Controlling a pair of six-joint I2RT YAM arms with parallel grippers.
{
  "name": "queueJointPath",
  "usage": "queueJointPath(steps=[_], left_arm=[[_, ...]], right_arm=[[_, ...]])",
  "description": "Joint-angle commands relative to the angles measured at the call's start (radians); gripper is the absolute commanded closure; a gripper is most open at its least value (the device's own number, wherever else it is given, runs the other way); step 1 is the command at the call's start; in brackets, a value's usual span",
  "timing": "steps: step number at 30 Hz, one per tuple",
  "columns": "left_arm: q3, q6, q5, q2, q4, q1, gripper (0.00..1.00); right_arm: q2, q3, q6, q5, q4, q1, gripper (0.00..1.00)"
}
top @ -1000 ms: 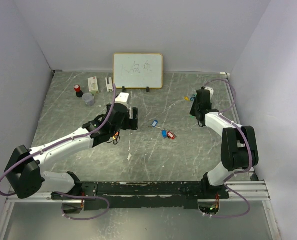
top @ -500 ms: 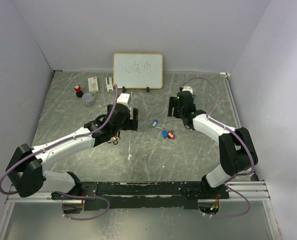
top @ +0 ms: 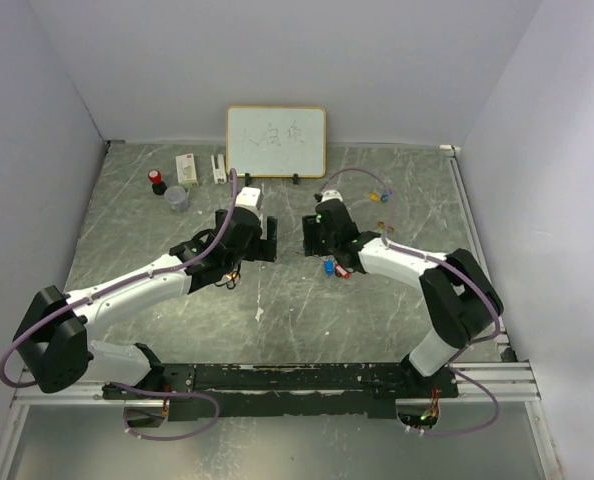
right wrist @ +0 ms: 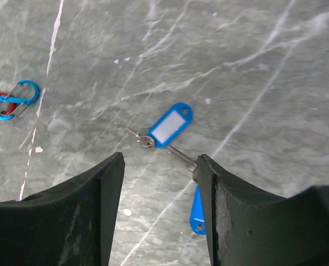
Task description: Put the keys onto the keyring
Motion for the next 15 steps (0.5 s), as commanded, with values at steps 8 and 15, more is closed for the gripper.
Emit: queueJointPath(steps=[8, 15], left_arm=[[-0.051, -0.029, 0.035, 0.010, -0.017, 0.091, 0.03], [-0.081, -0.024, 0.052, -0.012, -0.005, 0.123, 0.03]], right_arm=[[0.140, 0.083, -0.053, 0.045, 0.039, 0.092, 0.54], [0.200, 0.138, -0.072, 0.091, 0.024, 0.112, 0.60]])
